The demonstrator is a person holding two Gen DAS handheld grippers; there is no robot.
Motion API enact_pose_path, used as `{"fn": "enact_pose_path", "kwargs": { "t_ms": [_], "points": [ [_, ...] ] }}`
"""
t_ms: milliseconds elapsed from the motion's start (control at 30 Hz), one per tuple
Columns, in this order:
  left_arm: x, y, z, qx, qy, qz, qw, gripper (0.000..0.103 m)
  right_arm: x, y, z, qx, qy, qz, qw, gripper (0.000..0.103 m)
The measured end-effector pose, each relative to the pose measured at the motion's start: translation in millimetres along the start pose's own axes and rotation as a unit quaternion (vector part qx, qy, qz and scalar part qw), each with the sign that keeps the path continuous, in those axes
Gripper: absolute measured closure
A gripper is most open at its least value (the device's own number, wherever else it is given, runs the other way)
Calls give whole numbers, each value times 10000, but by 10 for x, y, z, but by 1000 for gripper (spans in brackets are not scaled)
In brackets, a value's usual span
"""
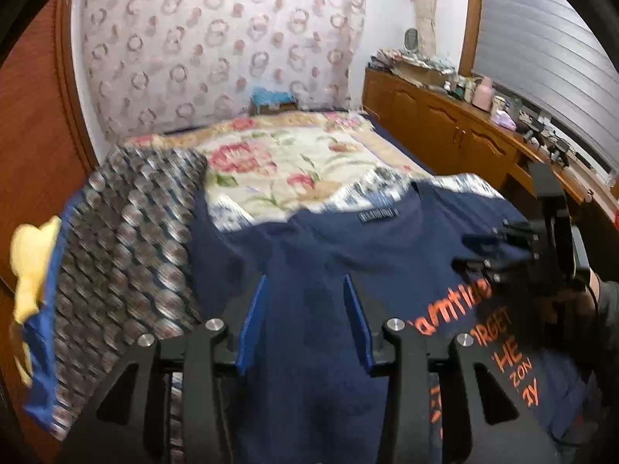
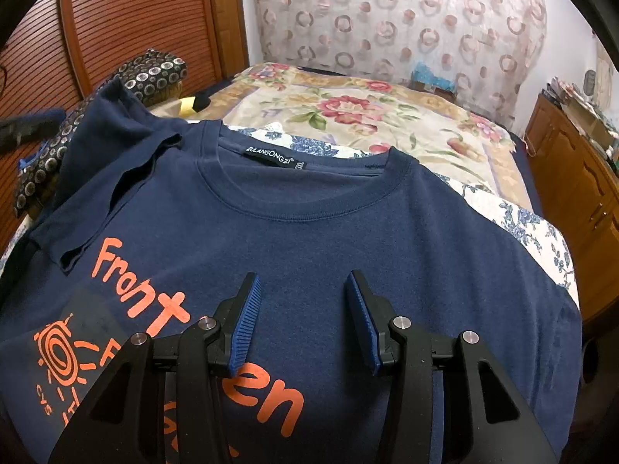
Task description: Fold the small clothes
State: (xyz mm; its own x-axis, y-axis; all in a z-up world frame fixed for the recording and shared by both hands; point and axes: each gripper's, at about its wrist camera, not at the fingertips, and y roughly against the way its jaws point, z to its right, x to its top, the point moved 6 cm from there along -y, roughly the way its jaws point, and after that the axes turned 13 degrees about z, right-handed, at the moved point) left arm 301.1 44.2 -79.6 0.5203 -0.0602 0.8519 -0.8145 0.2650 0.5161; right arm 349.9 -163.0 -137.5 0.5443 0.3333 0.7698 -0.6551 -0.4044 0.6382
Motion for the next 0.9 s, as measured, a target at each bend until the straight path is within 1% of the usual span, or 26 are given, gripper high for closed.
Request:
{"fn": "enact_pose_path", "kwargs": {
  "t_ms": [233,433,667,733,767,833,867,900],
  "points": [
    [-398,-261,178,-43,20,-502,9987,61,2,-3,-5,-3,2,-1,10000,56],
    [-575,-406,254,26,8,-708,9975,61,2,-3,-13,-2,1,-2,10000,56],
    [-622,-445,306,95,-138,-669,9976,56,5,-3,-23,-8,3,-3,10000,56],
    [-629,-452,337,38,-133,-637,9979,46,0,5,-8,-29,-15,1,10000,56],
    [-628,-470,348,42,-160,-620,9979,45,-2,10,9,-62,-40,6,10000,55],
    [-641,-484,376,122,-291,-584,9978,44,-34,55,63,-119,-123,-3,9999,50],
    [-639,-488,374,126,-264,-585,9979,43,-59,107,102,-95,-228,2,9997,50],
    [-635,-495,361,91,-214,-585,9980,41,-81,169,143,-98,-304,21,9995,50]
  ]
}}
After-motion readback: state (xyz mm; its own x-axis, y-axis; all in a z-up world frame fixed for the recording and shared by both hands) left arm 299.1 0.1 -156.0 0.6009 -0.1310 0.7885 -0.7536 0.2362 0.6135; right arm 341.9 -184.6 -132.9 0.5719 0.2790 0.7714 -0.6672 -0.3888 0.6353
